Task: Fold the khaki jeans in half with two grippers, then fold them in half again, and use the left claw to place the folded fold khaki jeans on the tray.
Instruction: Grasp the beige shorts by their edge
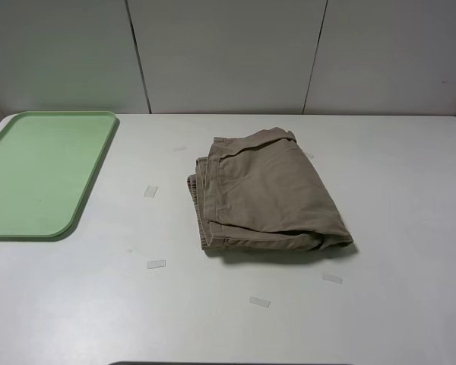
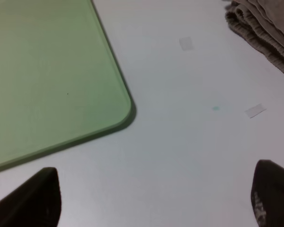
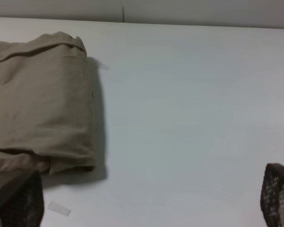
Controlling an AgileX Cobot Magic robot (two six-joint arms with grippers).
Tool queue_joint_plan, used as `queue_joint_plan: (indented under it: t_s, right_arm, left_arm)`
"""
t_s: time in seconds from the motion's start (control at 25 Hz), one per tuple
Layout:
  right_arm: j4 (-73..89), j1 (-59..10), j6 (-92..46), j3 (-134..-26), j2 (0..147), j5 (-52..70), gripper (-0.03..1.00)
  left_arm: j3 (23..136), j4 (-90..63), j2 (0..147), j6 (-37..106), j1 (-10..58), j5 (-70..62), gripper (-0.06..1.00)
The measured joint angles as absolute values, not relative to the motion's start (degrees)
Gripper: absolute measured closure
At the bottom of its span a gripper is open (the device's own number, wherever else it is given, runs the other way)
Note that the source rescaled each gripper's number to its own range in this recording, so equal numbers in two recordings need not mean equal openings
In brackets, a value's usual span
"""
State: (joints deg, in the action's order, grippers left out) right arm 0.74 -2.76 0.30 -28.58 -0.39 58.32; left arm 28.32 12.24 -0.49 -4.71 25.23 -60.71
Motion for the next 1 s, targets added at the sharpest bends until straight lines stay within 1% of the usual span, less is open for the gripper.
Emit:
queue_joint_plan:
  t_s: [0.32, 0.4, 0.52, 0.72, 1.0]
  right_arm:
    - [0.74, -2.76, 0.30, -28.58, -0.39, 58.32, -0.03]
    - [0.74, -2.76, 0.30, -28.58, -0.39, 58.32, -0.03]
    - [0.74, -2.76, 0.30, -28.58, -0.39, 58.32, -0.03]
    - [0.74, -2.76, 0.30, -28.58, -0.39, 58.32, -0.03]
    - [0.74, -2.76, 0.30, -28.58, -0.39, 58.32, -0.03]
  left_arm:
    - [28.57, 9.20, -0.22, -7.50, 25.23, -59.87, 0.16]
    - [29.40, 7.74, 2.22, -9.64, 25.23, -58.96, 0.16]
    - [31.08, 5.63, 9.79, -10.84, 25.23, -55.70, 0.16]
    - [35.60, 0.00, 25.43, -9.18, 25.23, -45.49, 0.16]
    - [39.26, -18.15, 47.93, 1.54, 25.23, -32.79, 0.16]
